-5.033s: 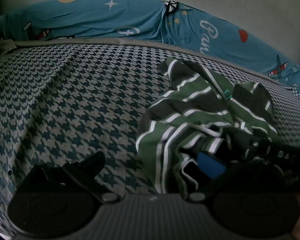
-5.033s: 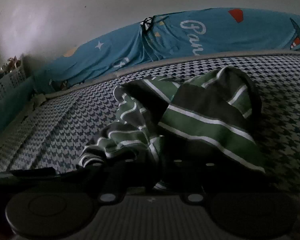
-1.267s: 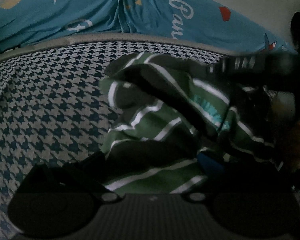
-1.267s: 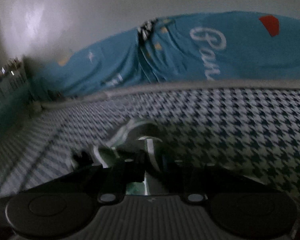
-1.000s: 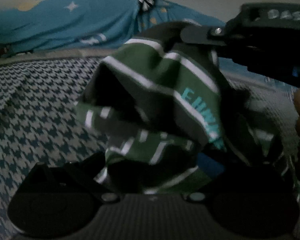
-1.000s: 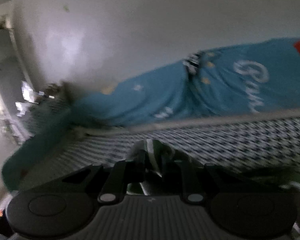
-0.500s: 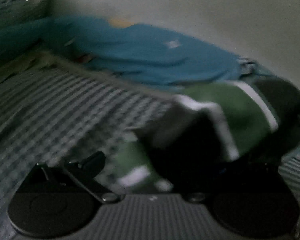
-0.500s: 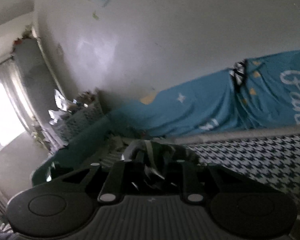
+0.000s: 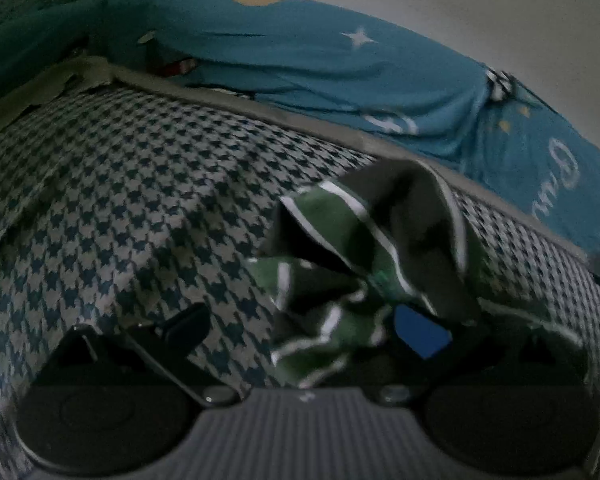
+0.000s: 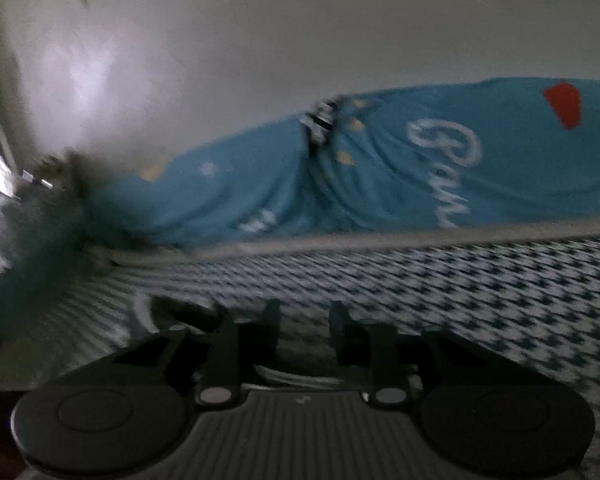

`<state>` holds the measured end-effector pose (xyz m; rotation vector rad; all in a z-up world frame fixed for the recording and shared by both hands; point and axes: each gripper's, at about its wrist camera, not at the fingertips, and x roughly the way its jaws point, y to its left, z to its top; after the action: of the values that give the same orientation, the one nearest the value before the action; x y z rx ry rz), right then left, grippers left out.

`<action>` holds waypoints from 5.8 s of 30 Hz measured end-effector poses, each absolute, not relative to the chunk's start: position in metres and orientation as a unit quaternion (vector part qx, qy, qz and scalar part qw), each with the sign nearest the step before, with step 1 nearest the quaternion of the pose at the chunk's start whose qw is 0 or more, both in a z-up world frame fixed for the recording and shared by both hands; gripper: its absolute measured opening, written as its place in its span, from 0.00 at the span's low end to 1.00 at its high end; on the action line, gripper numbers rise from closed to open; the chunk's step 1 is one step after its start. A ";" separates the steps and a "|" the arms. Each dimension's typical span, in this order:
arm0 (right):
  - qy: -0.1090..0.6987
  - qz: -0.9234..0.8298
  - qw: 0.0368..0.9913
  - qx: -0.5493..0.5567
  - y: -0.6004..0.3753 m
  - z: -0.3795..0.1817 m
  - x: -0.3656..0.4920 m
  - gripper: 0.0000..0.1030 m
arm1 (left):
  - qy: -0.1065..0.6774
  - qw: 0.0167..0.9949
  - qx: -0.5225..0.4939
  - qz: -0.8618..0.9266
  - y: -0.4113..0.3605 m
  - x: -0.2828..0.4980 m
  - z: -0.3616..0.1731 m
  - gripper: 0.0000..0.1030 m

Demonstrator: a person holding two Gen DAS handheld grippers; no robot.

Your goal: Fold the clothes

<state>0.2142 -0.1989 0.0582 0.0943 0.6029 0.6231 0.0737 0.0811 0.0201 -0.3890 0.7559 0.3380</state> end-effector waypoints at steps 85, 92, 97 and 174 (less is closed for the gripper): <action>0.391 0.105 0.914 -0.032 -0.298 0.014 0.232 0.53 | 0.385 0.916 -0.103 -0.052 -0.032 0.057 0.005 1.00; 0.365 0.115 0.923 -0.046 -0.283 0.012 0.225 0.28 | 0.398 0.910 -0.109 -0.046 -0.035 0.063 0.000 1.00; 0.351 0.132 0.926 -0.053 -0.276 0.014 0.220 0.09 | 0.405 0.907 -0.108 -0.040 -0.037 0.066 -0.002 1.00; 0.355 0.292 0.888 -0.022 -0.212 0.015 0.163 0.10 | 0.399 0.907 -0.127 0.050 0.023 0.065 0.007 0.96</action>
<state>0.1632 -0.2121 0.0152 -0.0464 0.7369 0.6077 0.0651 0.0228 0.0070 -0.2628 0.8243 0.1041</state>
